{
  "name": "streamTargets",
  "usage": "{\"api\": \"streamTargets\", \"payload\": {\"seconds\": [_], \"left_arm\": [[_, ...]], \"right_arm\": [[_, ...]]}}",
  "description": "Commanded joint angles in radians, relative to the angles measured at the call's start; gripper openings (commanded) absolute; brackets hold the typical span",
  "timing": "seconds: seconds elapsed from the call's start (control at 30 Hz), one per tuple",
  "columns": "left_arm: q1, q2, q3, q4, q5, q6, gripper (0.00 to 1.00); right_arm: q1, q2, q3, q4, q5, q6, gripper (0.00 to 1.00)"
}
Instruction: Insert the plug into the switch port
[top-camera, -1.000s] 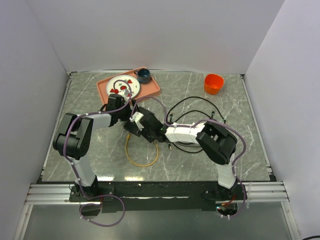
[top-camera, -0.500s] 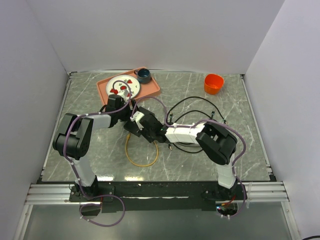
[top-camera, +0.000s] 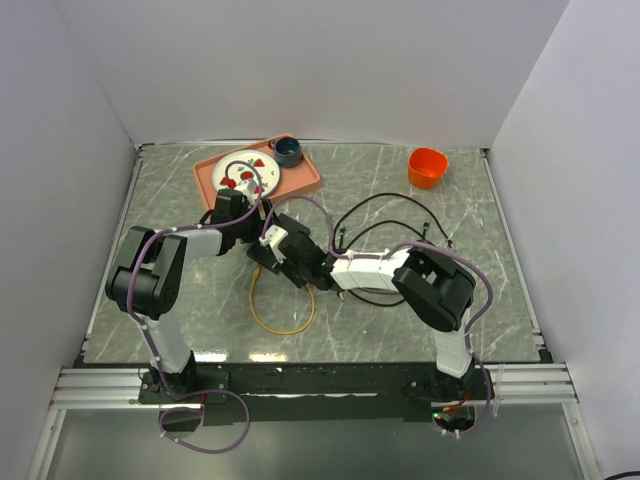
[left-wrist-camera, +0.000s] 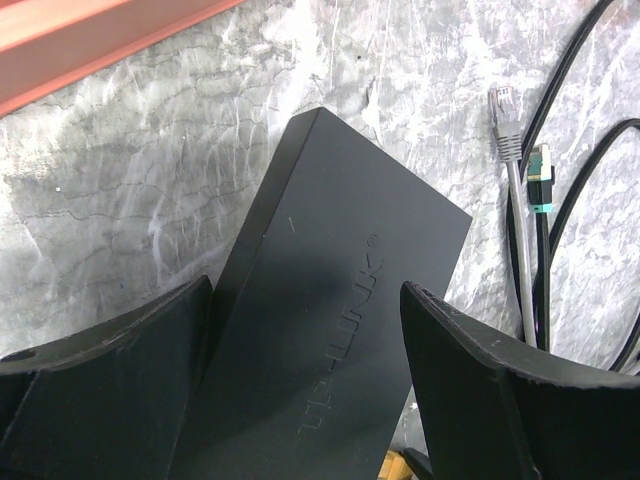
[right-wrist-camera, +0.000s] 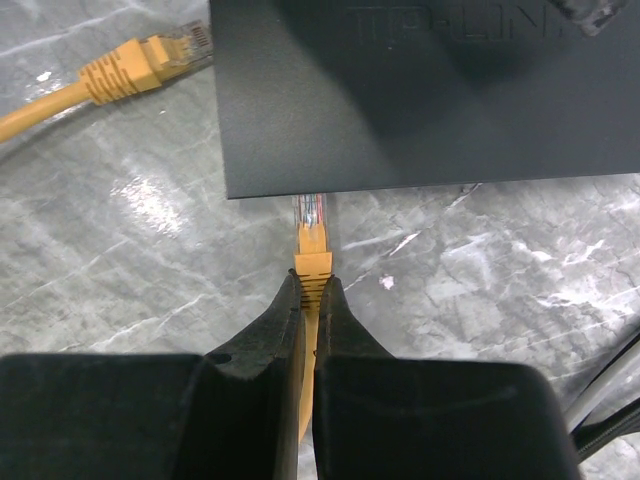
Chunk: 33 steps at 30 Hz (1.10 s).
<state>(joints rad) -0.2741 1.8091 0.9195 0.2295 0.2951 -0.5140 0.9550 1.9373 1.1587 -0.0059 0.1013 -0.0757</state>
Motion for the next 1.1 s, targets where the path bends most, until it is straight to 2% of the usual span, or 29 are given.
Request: {"api": "streamTargets", "payload": {"seconds": [0.0,0.3,1.07], "left_arm": [[-0.007,0.029,-0.022,-0.027,0.047,-0.021,0.83],[-0.007,0.027,-0.025,-0.038,0.042,-0.014,0.83],[-0.025,-0.017,-0.085,0.001,0.091,-0.058,0.83]], "right_arm": [[0.021,-0.061,-0.005,0.070,0.014,0.001,0.00],[0.021,-0.054,0.016,0.044,0.057,-0.001,0.00],[0.022,0.051,0.105,0.026,0.038,0.050,0.00]]}}
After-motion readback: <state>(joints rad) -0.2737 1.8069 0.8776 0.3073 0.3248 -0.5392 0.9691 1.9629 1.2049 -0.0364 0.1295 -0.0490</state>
